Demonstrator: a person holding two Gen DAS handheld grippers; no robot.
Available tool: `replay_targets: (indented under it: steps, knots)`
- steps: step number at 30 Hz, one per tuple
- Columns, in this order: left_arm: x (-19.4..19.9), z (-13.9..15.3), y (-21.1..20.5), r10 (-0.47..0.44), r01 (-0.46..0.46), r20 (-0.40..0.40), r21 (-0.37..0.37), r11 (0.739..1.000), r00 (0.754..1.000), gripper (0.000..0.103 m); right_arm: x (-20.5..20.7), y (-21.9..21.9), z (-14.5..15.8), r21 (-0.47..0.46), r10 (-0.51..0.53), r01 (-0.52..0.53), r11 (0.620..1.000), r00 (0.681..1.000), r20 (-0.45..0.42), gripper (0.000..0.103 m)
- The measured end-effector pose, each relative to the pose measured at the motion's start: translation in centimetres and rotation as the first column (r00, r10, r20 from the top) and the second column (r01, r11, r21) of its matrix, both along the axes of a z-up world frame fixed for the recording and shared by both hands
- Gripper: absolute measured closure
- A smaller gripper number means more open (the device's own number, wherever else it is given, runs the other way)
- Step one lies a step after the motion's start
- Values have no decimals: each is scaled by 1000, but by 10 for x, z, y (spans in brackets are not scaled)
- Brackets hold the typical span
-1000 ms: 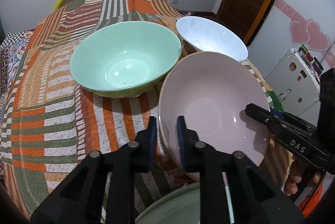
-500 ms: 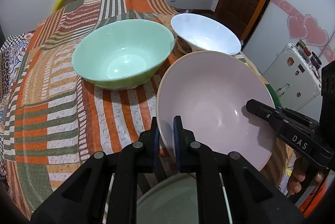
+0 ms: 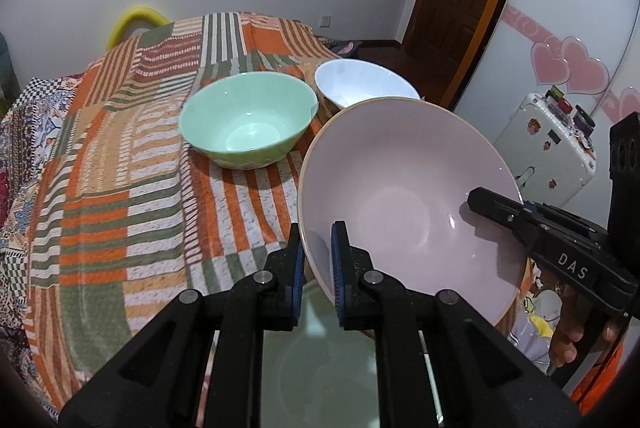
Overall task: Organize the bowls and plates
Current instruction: 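Lift the pink bowl with both tools and carry it over the plate stack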
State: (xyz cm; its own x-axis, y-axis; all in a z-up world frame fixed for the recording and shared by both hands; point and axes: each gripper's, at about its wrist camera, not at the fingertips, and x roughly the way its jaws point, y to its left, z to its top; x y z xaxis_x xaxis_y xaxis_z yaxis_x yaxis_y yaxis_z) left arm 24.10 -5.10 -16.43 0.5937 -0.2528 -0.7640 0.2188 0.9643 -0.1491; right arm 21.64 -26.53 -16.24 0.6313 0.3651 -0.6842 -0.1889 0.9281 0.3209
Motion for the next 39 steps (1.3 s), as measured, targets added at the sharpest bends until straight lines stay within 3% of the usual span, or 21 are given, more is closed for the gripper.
replay_targets:
  steps: [11,20,39]
  knots:
    - [-57,35,32,41,-40,65,-19,999,997,91,-25,24,25,13,40,-41,999,997,72,90]
    - [-98,47,72,115,-113,83,-30,993,990,91,-43,61,25,8,107,-108,994,990,88,89]
    - [-151,17,157,283,-283,25,9,959,959,91,-65,152,5,-29,291,-290,957,956,38,88]
